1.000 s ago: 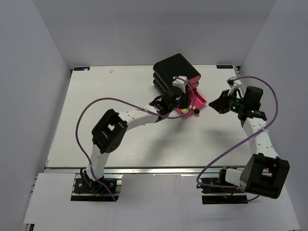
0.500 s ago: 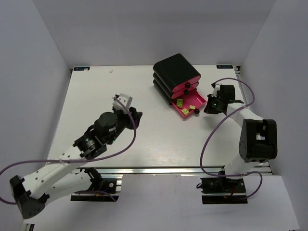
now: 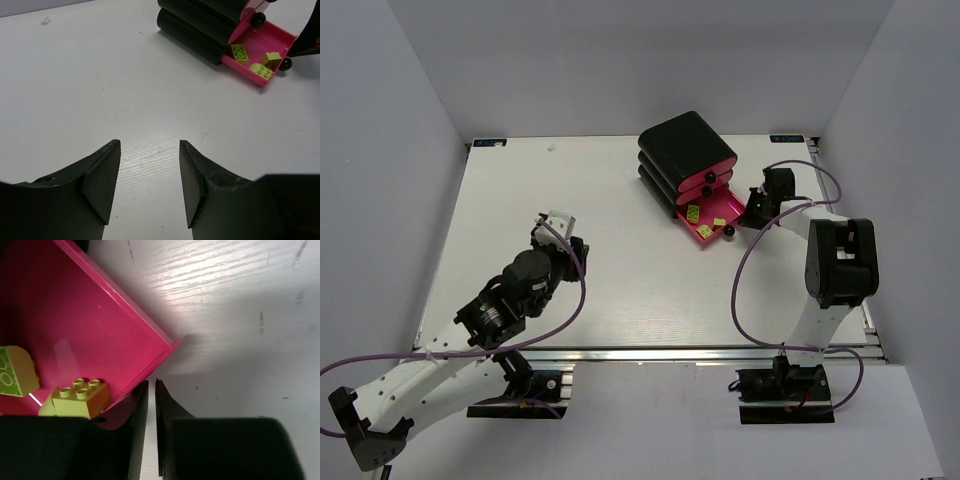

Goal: Sort the legos into containers by color

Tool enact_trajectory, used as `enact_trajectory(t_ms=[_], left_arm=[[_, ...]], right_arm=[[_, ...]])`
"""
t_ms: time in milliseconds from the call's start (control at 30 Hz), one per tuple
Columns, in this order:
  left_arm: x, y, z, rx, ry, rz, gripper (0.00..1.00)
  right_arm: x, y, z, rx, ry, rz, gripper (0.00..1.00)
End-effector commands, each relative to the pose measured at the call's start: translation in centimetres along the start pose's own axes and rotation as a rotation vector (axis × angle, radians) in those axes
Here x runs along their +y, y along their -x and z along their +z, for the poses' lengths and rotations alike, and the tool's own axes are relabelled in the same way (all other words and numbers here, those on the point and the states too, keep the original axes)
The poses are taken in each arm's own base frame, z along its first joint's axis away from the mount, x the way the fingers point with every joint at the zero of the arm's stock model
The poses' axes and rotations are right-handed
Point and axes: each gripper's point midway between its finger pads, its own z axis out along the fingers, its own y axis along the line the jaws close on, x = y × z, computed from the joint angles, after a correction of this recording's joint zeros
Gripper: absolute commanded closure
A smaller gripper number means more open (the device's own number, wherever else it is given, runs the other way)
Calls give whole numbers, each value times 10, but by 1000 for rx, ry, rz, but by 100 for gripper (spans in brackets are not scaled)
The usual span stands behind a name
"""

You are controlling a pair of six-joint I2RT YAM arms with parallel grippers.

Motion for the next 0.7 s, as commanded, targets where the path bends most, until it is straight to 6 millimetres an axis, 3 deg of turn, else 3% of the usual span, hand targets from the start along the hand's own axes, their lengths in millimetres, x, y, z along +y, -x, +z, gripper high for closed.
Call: enact_trajectory(t_ms=[0, 167, 667], left_arm=[[13, 1, -4, -6, 58, 8, 40], [14, 1, -5, -11, 62, 6, 40], [16, 0, -5, -10, 69, 7, 39]], right_arm=[[26, 18, 2, -16, 111, 82, 82], [43, 17, 4, 13, 204, 117, 63], [64, 40, 32, 25, 287, 194, 57]])
